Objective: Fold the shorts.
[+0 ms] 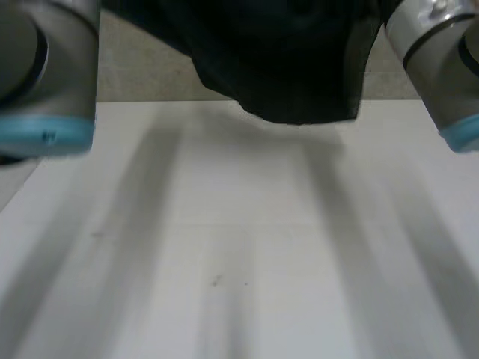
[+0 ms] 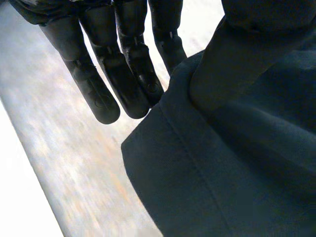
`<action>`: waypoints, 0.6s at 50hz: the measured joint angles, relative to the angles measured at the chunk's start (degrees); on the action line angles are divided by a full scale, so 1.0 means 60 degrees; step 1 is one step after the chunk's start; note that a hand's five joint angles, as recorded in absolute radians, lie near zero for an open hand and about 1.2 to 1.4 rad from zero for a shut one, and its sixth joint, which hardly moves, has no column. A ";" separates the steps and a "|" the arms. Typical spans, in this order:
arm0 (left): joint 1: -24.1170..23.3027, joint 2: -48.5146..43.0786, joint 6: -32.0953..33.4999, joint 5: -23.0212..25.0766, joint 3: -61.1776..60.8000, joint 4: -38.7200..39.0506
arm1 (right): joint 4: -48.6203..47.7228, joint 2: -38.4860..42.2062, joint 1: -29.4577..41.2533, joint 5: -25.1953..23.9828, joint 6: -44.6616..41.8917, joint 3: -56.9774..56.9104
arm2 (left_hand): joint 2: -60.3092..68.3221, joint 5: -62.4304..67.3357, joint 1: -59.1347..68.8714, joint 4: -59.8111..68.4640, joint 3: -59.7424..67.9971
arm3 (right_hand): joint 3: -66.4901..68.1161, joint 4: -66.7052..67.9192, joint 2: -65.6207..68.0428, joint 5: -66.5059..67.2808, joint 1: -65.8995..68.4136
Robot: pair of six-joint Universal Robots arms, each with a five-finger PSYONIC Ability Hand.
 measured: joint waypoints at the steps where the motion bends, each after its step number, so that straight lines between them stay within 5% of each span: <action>1: 0.0015 0.0067 -0.0020 0.0001 -0.0205 -0.0008 | 0.0429 0.0041 -0.0017 -0.0158 0.0009 -0.0031 | 0.0008 0.0000 0.0000 0.0000 0.0005 | 0.0000 0.0000 0.0000 0.0000 0.0000; 6: 0.0160 0.0586 -0.0375 0.0026 -0.2968 -0.0067 | 0.2250 0.0388 -0.0125 -0.0832 -0.0038 -0.0096 | 0.0008 0.0000 0.0000 0.0000 0.0009 | 0.0000 0.0001 0.0000 0.0000 0.0000; 7: 0.0168 0.0659 -0.0490 0.0036 -0.3765 -0.0070 | 0.3898 0.0834 -0.0246 -0.1337 -0.0239 -0.0078 | 0.0009 0.0000 0.0000 0.0001 0.0012 | 0.0000 0.0001 0.0000 0.0000 0.0000; 9: 0.0146 0.0669 -0.0591 0.0049 -0.4613 -0.0085 | 0.4714 0.1092 -0.0288 -0.1478 -0.0498 0.0023 | 0.0009 0.0000 0.0000 0.0001 0.0011 | 0.0000 0.0001 0.0000 0.0000 0.0000; 18: -0.0388 0.0179 -0.0725 0.0080 -0.7022 -0.0018 | 0.7293 0.2082 -0.0393 -0.1340 -0.2133 0.0994 | 0.0010 0.0001 0.0000 0.0001 0.0011 | 0.0000 0.0001 0.0001 0.0000 0.0000; 26: -0.0651 -0.0123 -0.0723 0.0086 -0.7262 0.0008 | 0.6367 0.1944 -0.0495 -0.1155 -0.1255 0.1865 | 0.0010 0.0001 0.0000 0.0001 0.0012 | -0.0282 -0.0321 -0.0398 -0.0243 -0.0206; 28: -0.0656 -0.0150 -0.0740 0.0109 -0.7252 0.0009 | 0.5253 0.1331 -0.0545 -0.1147 -0.0308 0.2828 | 0.0010 0.0000 0.0000 0.0001 0.0012 | -0.4612 -0.4689 -0.4660 -0.4460 -0.3504; 30: -0.0638 -0.0143 -0.0752 0.0125 -0.7236 0.0009 | 0.4305 0.0542 -0.0580 -0.1152 0.0398 0.3921 | 0.0011 0.0000 0.0000 0.0001 0.0011 | -0.6179 -0.6262 -0.6130 -0.5931 -0.4472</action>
